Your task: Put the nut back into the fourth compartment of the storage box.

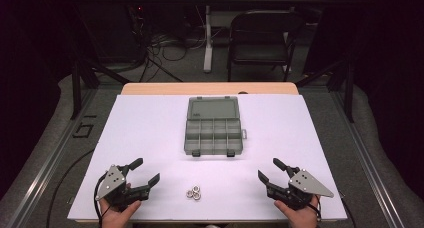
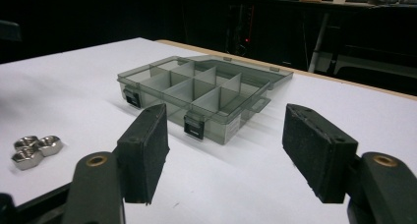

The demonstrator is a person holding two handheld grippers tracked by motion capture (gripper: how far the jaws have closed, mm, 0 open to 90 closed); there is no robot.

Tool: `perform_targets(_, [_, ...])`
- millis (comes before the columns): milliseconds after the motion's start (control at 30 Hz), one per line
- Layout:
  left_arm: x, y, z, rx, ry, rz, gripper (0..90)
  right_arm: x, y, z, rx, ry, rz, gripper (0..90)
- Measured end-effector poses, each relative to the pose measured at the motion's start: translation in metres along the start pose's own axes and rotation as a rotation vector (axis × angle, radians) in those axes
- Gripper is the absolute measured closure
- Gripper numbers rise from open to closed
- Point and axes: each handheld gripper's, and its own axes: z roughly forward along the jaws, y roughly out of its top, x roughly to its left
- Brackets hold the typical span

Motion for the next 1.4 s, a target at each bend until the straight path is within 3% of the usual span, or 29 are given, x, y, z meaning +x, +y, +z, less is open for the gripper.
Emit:
perform_targets(100, [0.002,-0.001,-0.002,-0.003,0.006,-0.015,19.9,-0.001,0.0,0.003,0.017,0.007,-0.008,33.9])
perform_targets(200, [0.002,-0.003,-0.008,0.005,0.008,-0.015,20.3,0.004,0.002,0.006,0.031,0.006,-0.057,35.1])
perform_targets(300, [0.003,-0.005,-0.014,0.004,0.024,-0.024,20.4,0.007,0.004,0.011,0.034,0.015,-0.071,35.1])
perform_targets(633, [0.004,-0.003,-0.01,0.013,0.027,-0.033,20.9,0.012,0.008,0.017,0.114,0.085,-0.082,37.3])
perform_targets(900, [0.003,-0.004,-0.007,0.028,0.019,-0.025,21.5,0.017,0.013,0.019,0.133,0.102,-0.095,38.4])
perform_targets(967, [0.002,-0.004,-0.007,0.033,0.016,-0.023,21.6,0.019,0.016,0.023,0.157,0.147,-0.072,39.2])
perform_targets(1067, [0.002,-0.004,-0.006,0.039,0.01,-0.02,21.6,0.022,0.019,0.027,0.18,0.17,-0.073,39.3])
perform_targets(1133, [0.001,-0.004,-0.005,0.038,0.009,-0.023,21.6,0.03,0.023,0.038,0.23,0.191,-0.097,39.2])
perform_targets(1400, [0.001,-0.005,-0.004,0.036,0.009,-0.026,21.6,0.052,0.033,0.058,0.263,0.243,-0.151,39.3])
